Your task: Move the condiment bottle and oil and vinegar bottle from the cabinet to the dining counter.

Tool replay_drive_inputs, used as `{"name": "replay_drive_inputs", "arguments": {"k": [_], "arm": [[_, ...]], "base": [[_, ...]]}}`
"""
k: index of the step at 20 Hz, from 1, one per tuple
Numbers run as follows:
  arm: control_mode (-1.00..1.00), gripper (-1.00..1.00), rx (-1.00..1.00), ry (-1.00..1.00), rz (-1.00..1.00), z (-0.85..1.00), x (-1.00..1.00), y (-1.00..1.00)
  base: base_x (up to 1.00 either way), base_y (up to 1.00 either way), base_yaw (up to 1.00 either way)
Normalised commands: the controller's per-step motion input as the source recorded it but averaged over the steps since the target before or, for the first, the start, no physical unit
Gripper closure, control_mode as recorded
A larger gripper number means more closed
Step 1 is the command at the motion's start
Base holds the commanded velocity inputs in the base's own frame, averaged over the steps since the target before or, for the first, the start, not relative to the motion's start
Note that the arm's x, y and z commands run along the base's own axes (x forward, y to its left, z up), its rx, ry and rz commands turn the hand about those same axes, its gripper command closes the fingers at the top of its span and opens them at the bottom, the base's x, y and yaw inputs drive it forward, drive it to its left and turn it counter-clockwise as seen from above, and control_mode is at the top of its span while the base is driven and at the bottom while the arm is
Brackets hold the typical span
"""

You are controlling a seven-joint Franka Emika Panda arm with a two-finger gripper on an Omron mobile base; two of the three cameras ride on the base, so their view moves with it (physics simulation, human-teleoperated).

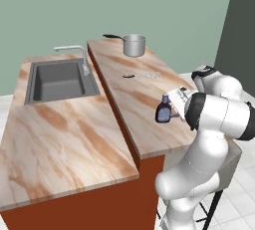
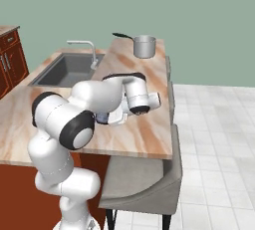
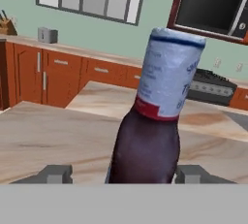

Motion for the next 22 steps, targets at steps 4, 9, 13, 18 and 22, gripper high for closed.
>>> {"name": "replay_drive_inputs", "arguments": {"k": [4,9,13,18,22], "arm": [[-1.0,-1.0,0.0,0.0,0.0,-0.03,0.0,-0.2],[-1.0,-1.0,0.0,-0.01,0.0,-0.01,0.0,-0.21],[-1.0,-1.0,0.0,0.0,0.0,0.0,0.0,-0.28],[-1.0,-1.0,0.0,0.0,-0.04,0.1,-0.11,-0.25],[-1.0,-1.0,-0.03,0.0,-0.35,0.19,-0.49,0.0]], "base": [[0.0,0.0,0.0],[0.0,0.0,0.0],[0.0,0.0,0.0],[0.0,0.0,0.0],[0.0,0.0,0.0]]}}
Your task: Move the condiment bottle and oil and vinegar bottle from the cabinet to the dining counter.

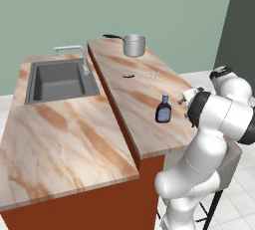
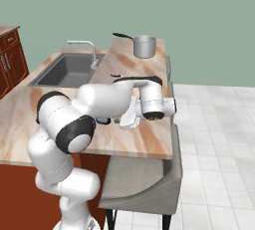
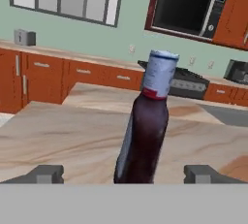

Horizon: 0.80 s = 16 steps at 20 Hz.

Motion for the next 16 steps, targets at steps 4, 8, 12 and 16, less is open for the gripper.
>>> {"name": "replay_drive_inputs", "arguments": {"k": [4,8,12,16], "arm": [[-1.0,-1.0,-0.11,0.0,-0.41,0.24,-0.48,0.0],[-1.0,-1.0,-0.17,0.0,-0.39,0.29,-0.44,0.0],[-1.0,-1.0,-0.18,0.0,-0.26,0.43,-0.39,-0.03],[-1.0,-1.0,-0.14,0.01,-0.18,0.45,-0.47,0.0]], "base": [[0.0,0.0,0.0],[0.0,0.0,0.0],[0.0,0.0,0.0],[0.0,0.0,0.0]]}}
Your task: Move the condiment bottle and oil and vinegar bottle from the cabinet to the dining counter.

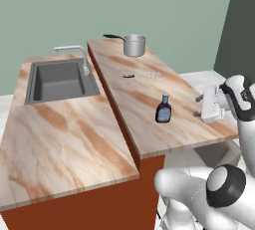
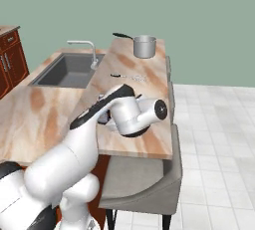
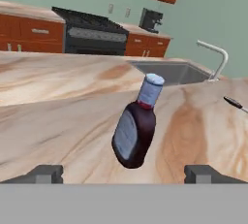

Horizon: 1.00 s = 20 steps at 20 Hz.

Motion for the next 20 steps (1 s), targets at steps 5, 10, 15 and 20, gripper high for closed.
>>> {"name": "replay_drive_inputs", "arguments": {"k": [5,10,15,20], "arm": [[-1.0,-1.0,-0.08,0.06,-0.09,0.4,-0.55,0.0],[-1.0,-1.0,-0.05,0.16,-0.09,0.39,-0.44,0.0],[-1.0,-1.0,-0.01,0.18,-0.14,0.43,-0.45,0.02],[-1.0,-1.0,0.01,0.09,-0.26,0.28,-0.58,0.07]], "base": [[0.0,0.0,0.0],[0.0,0.0,0.0],[0.0,0.0,0.0],[0.0,0.0,0.0]]}}
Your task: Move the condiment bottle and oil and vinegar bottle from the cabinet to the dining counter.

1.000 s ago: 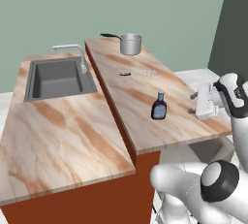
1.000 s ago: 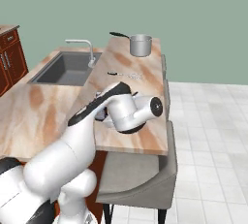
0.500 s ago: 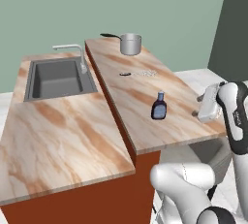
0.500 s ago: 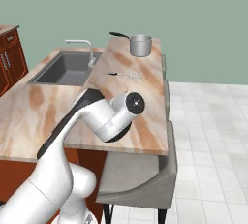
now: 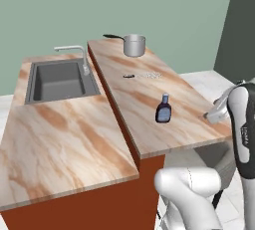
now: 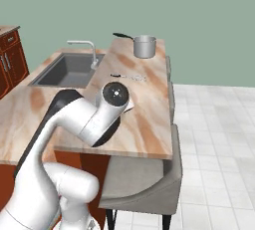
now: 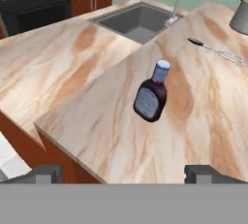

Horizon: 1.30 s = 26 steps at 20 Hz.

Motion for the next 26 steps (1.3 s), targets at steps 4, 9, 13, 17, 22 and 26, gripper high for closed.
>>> {"name": "replay_drive_inputs", "arguments": {"k": [4,9,13,17,22,26], "arm": [[-1.0,-1.0,0.0,0.07,-0.41,0.08,-0.44,0.24],[-1.0,-1.0,0.02,0.12,-0.4,0.01,-0.26,0.31],[-1.0,-1.0,0.07,0.04,-0.25,0.05,-0.16,0.3],[-1.0,-1.0,0.05,0.0,-0.18,0.06,-0.25,0.22],[-1.0,-1.0,0.0,0.0,-0.03,0.02,-0.21,0.12],[-1.0,-1.0,0.0,0.0,0.0,0.0,-0.03,0.04]], "base": [[0.0,0.0,0.0],[0.0,0.0,0.0],[0.0,0.0,0.0],[0.0,0.0,0.0],[0.0,0.0,0.0],[0.0,0.0,0.0]]}}
